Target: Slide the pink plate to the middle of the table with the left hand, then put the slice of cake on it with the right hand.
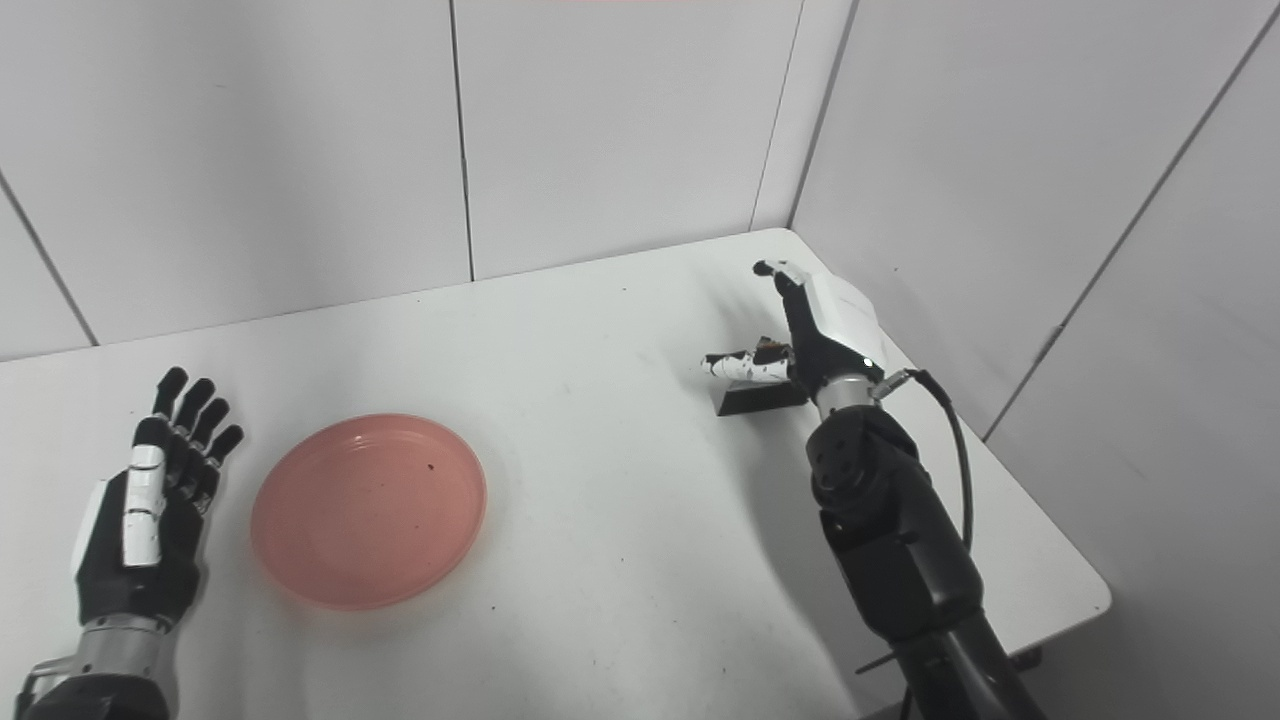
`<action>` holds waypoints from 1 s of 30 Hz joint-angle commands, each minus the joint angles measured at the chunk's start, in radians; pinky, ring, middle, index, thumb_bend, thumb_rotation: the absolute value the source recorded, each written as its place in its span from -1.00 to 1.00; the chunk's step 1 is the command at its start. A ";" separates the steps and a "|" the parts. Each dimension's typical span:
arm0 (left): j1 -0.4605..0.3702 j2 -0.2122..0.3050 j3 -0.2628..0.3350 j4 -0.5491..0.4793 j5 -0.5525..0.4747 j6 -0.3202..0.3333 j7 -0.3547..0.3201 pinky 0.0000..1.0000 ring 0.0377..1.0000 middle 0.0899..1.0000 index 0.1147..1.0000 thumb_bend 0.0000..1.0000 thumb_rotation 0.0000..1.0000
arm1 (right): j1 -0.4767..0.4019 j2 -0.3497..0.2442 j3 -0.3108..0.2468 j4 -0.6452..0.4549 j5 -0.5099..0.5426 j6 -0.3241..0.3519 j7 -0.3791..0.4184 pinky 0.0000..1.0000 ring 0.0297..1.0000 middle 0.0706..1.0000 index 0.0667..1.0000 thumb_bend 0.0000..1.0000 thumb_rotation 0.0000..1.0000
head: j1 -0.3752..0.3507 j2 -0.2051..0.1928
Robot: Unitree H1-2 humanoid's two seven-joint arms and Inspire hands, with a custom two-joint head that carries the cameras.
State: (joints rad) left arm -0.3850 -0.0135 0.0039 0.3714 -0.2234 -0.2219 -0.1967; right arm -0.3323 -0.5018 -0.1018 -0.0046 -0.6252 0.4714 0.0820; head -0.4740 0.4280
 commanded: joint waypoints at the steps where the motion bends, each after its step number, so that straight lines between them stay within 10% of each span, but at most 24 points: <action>1: 0.071 0.013 0.012 0.059 -0.014 -0.020 -0.024 0.88 0.96 0.96 0.94 0.32 0.76 | -0.037 -0.040 0.006 0.006 -0.008 -0.012 -0.017 0.66 0.85 0.82 0.65 0.54 -0.33 | 0.001 0.001; 21: 0.082 0.015 0.006 0.030 0.004 -0.014 -0.017 0.86 0.94 0.94 0.92 0.31 0.79 | -0.051 -0.078 0.044 0.169 0.133 -0.086 -0.009 0.67 0.76 0.75 0.51 0.66 -0.64 | 0.007 0.018; 24: 0.086 0.013 0.003 0.012 0.008 0.000 -0.013 0.86 0.93 0.94 0.90 0.30 0.80 | -0.061 -0.070 0.031 0.209 0.160 -0.107 -0.034 0.51 0.67 0.68 0.42 0.60 -0.90 | 0.008 0.020; 27: 0.087 0.009 0.005 0.006 0.011 0.009 -0.002 0.84 0.92 0.92 0.89 0.30 0.77 | -0.064 -0.073 0.033 0.238 0.163 -0.137 -0.063 -0.55 -0.47 -0.05 0.34 0.18 -0.99 | 0.009 0.020; 30: 0.090 0.011 0.002 -0.001 0.012 0.010 -0.007 0.84 0.92 0.93 0.90 0.29 0.78 | -0.057 -0.068 0.041 0.216 0.146 -0.138 -0.101 -0.61 -0.48 -0.13 0.19 0.13 -1.00 | 0.011 0.024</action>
State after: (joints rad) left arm -0.3654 -0.0122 0.0068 0.3355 -0.2187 -0.2138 -0.1967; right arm -0.3824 -0.5531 -0.0584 0.2386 -0.4707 0.3609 0.0065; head -0.4648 0.4510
